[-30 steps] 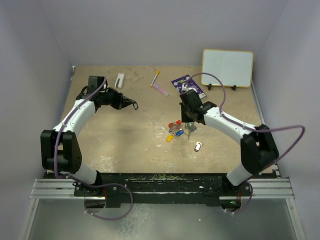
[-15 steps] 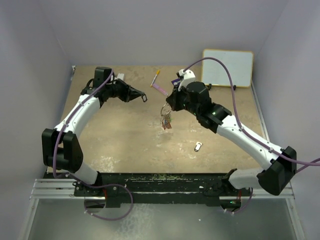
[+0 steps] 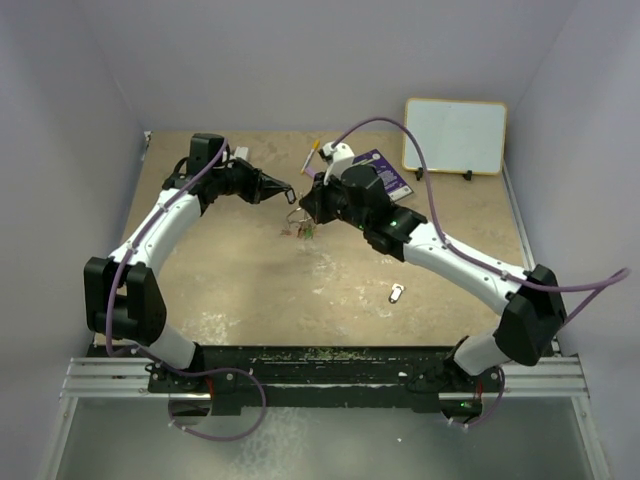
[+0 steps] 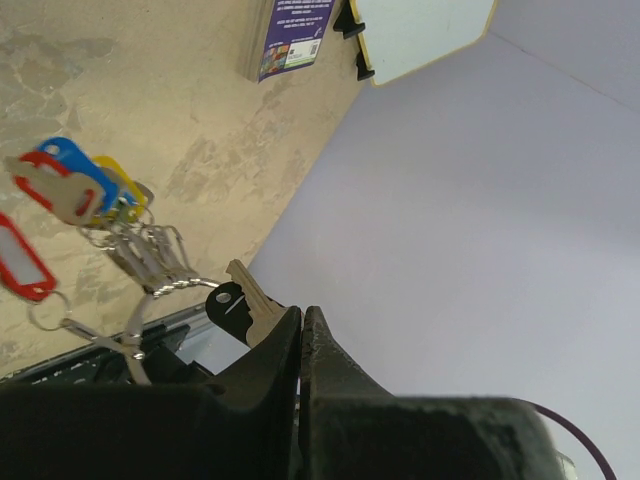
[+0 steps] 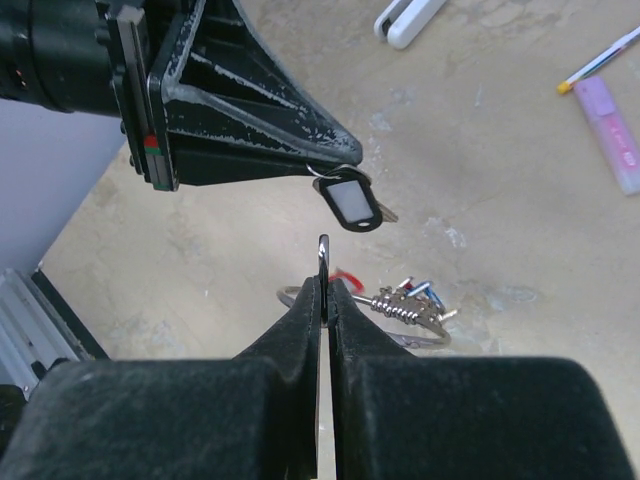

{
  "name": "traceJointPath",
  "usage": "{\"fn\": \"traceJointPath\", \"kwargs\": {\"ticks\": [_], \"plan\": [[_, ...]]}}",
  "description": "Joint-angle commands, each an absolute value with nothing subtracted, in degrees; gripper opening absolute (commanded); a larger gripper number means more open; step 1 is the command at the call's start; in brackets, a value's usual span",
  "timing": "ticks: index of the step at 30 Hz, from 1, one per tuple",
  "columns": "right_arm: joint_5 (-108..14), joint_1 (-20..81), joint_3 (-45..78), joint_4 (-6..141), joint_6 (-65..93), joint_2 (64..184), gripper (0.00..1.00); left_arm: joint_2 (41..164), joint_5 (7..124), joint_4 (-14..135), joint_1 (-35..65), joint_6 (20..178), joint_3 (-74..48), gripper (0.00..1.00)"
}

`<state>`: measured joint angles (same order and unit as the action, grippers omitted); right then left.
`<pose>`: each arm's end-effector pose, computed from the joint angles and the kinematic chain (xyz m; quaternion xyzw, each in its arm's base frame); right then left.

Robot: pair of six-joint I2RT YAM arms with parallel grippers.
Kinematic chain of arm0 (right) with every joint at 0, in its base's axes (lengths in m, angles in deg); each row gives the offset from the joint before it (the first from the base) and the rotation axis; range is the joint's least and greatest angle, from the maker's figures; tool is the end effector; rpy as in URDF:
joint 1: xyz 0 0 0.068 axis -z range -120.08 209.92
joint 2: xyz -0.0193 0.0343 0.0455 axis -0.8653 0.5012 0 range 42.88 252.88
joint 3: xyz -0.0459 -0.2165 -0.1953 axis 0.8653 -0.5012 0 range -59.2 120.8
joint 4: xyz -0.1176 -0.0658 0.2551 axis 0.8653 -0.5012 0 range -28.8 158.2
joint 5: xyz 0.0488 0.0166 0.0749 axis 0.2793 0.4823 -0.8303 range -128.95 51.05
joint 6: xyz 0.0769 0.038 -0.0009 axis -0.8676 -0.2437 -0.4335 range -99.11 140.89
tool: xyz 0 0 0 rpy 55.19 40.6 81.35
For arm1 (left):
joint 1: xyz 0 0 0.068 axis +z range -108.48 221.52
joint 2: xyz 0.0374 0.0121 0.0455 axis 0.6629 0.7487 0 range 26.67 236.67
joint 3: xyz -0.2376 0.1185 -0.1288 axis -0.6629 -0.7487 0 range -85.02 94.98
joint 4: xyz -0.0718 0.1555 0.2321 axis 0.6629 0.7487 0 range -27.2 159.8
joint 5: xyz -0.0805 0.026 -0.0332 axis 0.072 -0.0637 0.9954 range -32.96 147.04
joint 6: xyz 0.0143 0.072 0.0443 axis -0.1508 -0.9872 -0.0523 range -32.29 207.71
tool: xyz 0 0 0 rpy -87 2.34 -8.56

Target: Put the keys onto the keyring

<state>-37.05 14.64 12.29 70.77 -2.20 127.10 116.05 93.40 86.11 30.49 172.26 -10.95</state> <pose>0.2962 0.2956 0.3708 -0.1371 0.7546 0.3500 0.5378 0.3859 -0.1209 0.3019 -0.4041 0.7669 -0.4939 0.0684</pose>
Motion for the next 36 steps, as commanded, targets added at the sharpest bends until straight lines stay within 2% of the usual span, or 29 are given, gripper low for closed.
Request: {"fn": "traceJointPath", "kwargs": {"ticks": [1,14,36], "plan": [[-36.1,13.5,16.8,77.4,-3.5,128.3,0.0,115.5,93.1,85.2,30.2,177.5,-8.6,0.04],[-31.9,12.7,20.5,78.1,-4.3,131.9,0.0,114.6,93.1,85.5,30.0,178.6,-9.3,0.04],[-32.2,12.8,21.6,79.0,-6.1,135.3,0.0,114.2,93.5,84.4,29.7,180.3,-8.5,0.04]]}}
